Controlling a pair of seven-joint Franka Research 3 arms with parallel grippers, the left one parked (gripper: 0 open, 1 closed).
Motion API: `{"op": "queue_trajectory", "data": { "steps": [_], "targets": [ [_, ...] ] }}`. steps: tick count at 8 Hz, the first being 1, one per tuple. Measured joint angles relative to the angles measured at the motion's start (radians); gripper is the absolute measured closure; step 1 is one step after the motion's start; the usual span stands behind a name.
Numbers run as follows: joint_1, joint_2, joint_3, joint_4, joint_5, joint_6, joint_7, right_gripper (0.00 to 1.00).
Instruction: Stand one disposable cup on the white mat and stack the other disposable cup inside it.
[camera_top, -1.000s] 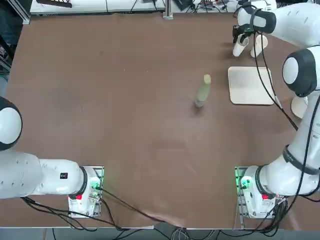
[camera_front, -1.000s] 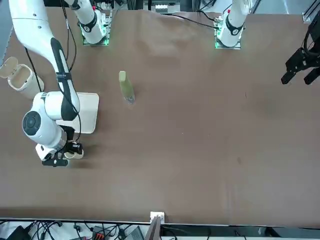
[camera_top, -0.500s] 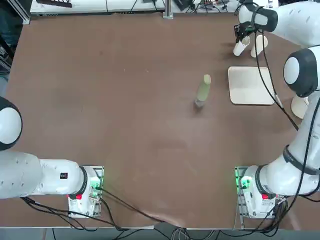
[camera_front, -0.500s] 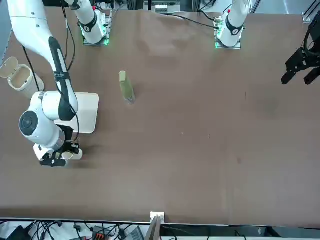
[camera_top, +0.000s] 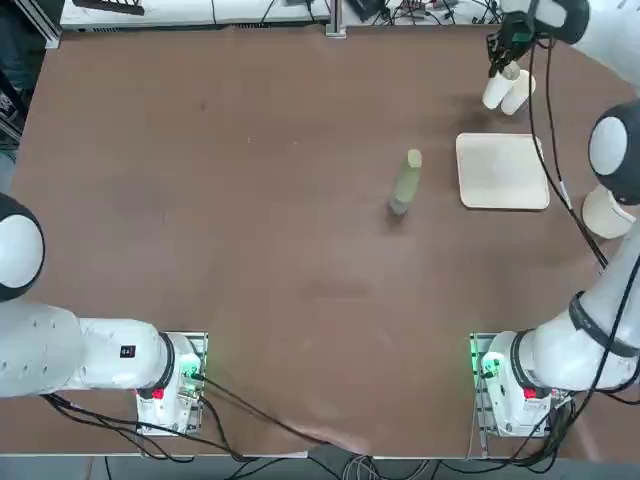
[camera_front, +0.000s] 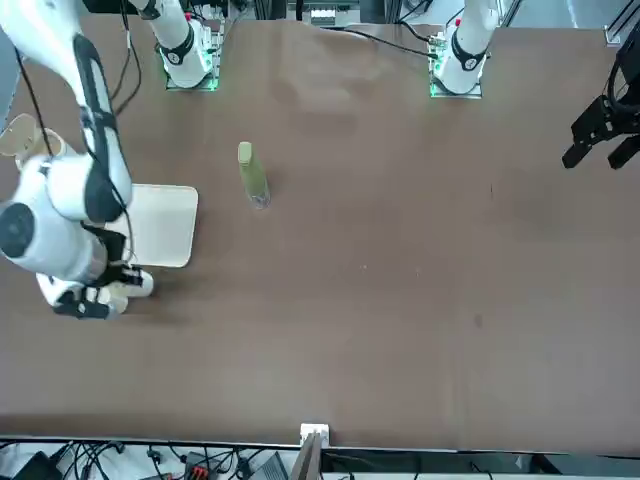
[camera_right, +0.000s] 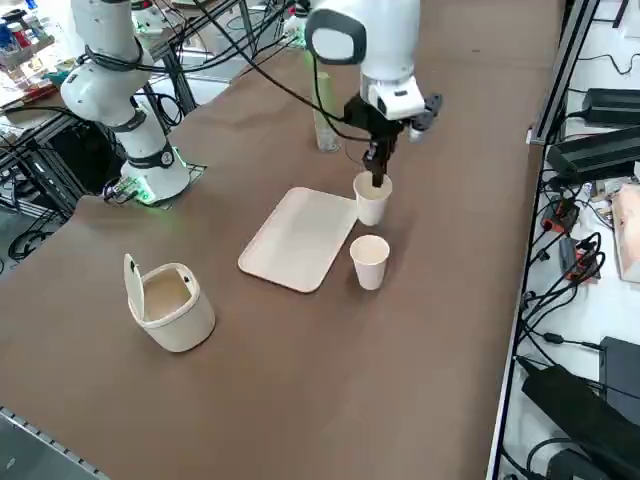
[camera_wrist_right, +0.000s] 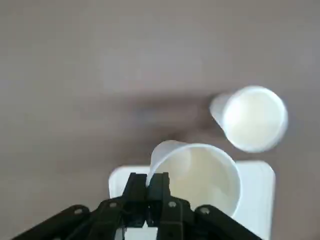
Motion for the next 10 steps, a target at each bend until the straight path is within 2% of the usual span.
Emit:
{"op": "queue_trajectory", "data": {
  "steps": [2,4,7,10],
  "targets": [
    [-0.041,-0.134,-0.003,-0.159,0.000,-0.005,-0.002,0.99],
    [-0.045,-0.225,-0.002,-0.343,0.000,0.063,-0.002,0.99],
    [-0.045,-0.259,0.000,-0.541,-0.002,0.257,-0.002,0.99],
    [-0.054,-0.259,-0.001,-0.582,-0.026,0.296,-0.003,0.99]
  ]
}}
